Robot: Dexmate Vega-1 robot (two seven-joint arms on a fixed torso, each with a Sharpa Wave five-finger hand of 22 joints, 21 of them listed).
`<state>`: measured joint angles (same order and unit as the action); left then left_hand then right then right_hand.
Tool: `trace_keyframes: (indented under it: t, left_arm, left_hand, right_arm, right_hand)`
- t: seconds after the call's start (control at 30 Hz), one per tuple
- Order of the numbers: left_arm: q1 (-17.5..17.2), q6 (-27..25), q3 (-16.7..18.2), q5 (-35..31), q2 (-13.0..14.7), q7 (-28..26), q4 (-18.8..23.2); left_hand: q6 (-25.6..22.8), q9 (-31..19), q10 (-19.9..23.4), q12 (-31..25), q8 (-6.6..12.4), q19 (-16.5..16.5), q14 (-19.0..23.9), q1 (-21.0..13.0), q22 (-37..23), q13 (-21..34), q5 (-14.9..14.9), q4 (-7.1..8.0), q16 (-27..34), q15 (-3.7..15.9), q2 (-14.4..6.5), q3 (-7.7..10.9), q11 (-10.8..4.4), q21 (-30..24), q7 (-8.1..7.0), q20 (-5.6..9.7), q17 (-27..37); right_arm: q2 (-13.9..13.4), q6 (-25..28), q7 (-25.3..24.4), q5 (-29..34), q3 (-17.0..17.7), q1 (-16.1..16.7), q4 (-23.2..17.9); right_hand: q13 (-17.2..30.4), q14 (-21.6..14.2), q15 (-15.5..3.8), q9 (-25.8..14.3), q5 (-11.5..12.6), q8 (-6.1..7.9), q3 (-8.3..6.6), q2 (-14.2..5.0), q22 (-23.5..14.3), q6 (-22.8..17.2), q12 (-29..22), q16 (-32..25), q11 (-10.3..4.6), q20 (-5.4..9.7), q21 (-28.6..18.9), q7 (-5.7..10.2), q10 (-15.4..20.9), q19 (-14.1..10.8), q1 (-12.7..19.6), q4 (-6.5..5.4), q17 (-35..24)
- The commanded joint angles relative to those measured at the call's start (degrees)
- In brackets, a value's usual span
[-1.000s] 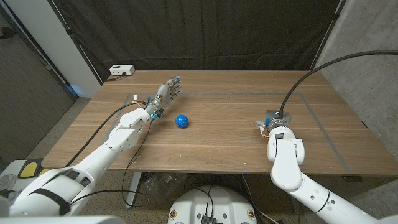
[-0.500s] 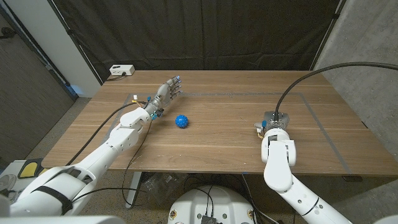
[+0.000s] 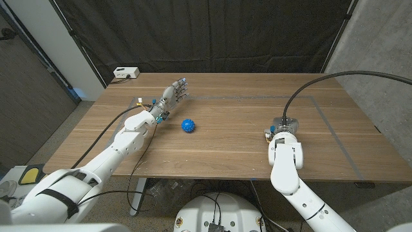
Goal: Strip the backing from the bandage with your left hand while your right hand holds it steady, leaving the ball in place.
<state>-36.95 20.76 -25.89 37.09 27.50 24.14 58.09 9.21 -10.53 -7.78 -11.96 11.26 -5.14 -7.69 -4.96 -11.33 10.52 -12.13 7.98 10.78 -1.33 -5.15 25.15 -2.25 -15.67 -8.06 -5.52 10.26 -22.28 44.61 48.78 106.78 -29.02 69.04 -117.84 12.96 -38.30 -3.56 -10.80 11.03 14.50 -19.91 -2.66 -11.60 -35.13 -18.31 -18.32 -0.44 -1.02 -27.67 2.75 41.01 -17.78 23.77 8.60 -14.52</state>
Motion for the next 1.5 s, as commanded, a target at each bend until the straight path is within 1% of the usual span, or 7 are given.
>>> trace_keyframes:
  t: [0.03, 0.57, 0.73, 0.97, 1.13, 1.33, 1.5]
  left_arm:
    - [1.2, 0.7, -0.2, -0.2, -0.8, 1.0, -1.8]
    - [0.8, 0.6, -0.1, -0.4, -0.4, 0.7, -0.6]
    - [0.3, 0.4, 0.0, -0.4, -0.1, 0.4, 0.1]
    - [0.0, 0.5, 0.1, -0.3, 0.1, 0.2, 0.6]
    - [0.0, 0.5, 0.1, -0.2, 0.1, 0.2, 0.8]
    - [0.0, 0.5, 0.1, -0.2, 0.1, 0.1, 0.9]
    - [-0.1, 0.5, 0.1, -0.2, 0.2, 0.0, 1.2]
  left_hand:
    - [0.0, -0.2, 0.0, 0.2, -0.16, -0.1, -0.3, 0.0, -0.2, 0.3, -0.1, 0.04, 0.0, -0.04, -0.1, -0.26, 0.0, 0.1, -0.07, -0.41, 0.3]
    - [0.1, -0.2, -0.1, 0.2, -0.2, -0.1, -0.3, 0.0, -0.2, 0.3, -0.1, 0.03, 0.0, 0.04, 0.0, -0.36, 0.02, 0.2, -0.22, -0.37, 0.3]
    - [0.1, -0.2, -0.1, 0.2, -0.2, 0.0, -0.3, 0.0, -0.2, 0.3, -0.1, 0.03, 0.0, -0.05, 0.0, -0.39, 0.03, 0.2, -0.19, -0.41, 0.3]
    - [0.0, -0.2, -0.1, 0.2, -0.18, 0.0, -0.3, 0.0, -0.2, 0.3, -0.1, 0.01, 0.0, -0.01, 0.0, -0.42, 0.01, 0.2, -0.21, -0.41, 0.3]
    - [0.1, -0.2, -0.2, 0.3, -0.19, -0.1, -0.4, -0.1, -0.2, 0.3, -0.1, 0.0, 0.0, -0.01, 0.1, -0.45, 0.0, 0.2, -0.17, -0.43, 0.3]
    - [0.0, -0.2, -0.2, 0.3, -0.18, -0.1, -0.3, -0.1, -0.2, 0.3, -0.1, -0.02, 0.0, 0.04, 0.1, -0.49, 0.02, 0.2, -0.18, -0.42, 0.3]
    - [0.0, -0.2, -0.2, 0.3, -0.19, -0.1, -0.3, -0.1, -0.3, 0.3, -0.1, -0.04, 0.0, 0.06, 0.2, -0.52, 0.03, 0.2, -0.18, -0.42, 0.3]
  right_arm:
    - [2.2, -1.4, 0.7, 1.5, 1.6, -0.4, 2.4]
    - [2.4, -1.4, 2.4, 1.2, 2.0, -0.6, 3.8]
    - [2.0, -1.0, 0.7, 0.7, 1.8, -0.5, 4.0]
    - [2.2, -0.4, 0.8, 1.3, 1.5, -0.7, 4.5]
    - [2.0, -0.5, 1.1, 1.8, 1.4, -0.7, 4.5]
    - [1.9, -1.1, 2.4, 1.7, 1.6, -0.8, 4.6]
    - [1.7, -1.2, 3.4, 1.8, 1.5, -1.0, 5.3]
  right_hand:
    - [0.2, 0.0, -4.72, -0.1, 0.4, -0.06, -0.02, 0.24, -0.2, -0.2, -0.3, 0.0, -0.07, 0.18, -0.5, 0.07, 0.5, -0.5, 0.7, 0.18, -0.1]
    - [0.4, -0.4, -4.85, -0.1, 0.5, -0.58, 0.08, 0.14, -0.2, 0.4, -0.4, -0.2, -0.02, 0.17, -0.7, -0.12, 0.5, -1.0, 0.9, -0.07, -0.3]
    - [0.5, -0.8, -4.97, -0.1, 0.6, -0.51, 0.0, -0.12, -0.3, -0.1, -0.6, -0.3, 0.03, 0.28, -0.8, -0.01, 0.8, -1.2, 1.0, -0.21, -0.3]
    - [0.6, -2.1, -5.56, -0.1, 0.8, -0.23, -0.35, -0.47, -0.3, -1.4, -1.1, -0.8, -0.26, 0.66, -1.1, 0.23, 2.1, -1.7, 2.1, 0.14, -0.4]
    - [0.9, -3.8, -6.33, -0.1, 1.1, 0.31, -1.32, -1.52, -0.3, -3.6, -1.8, -1.7, -0.67, 0.94, -1.4, 0.64, 3.9, -2.1, 5.0, 0.96, -0.7]
    - [1.2, -5.8, -6.96, 0.0, 1.2, 0.73, -1.33, -0.91, -0.3, -6.0, -3.1, -3.4, -1.2, 1.24, -1.6, 0.92, 6.8, -2.2, 8.3, 1.63, -1.6]
    - [1.4, -6.0, -7.05, 0.0, 1.3, 0.76, -1.06, -0.21, -0.3, -6.7, -3.5, -4.0, -1.47, 1.28, -1.6, 0.8, 7.5, -2.2, 9.5, 1.79, -2.0]
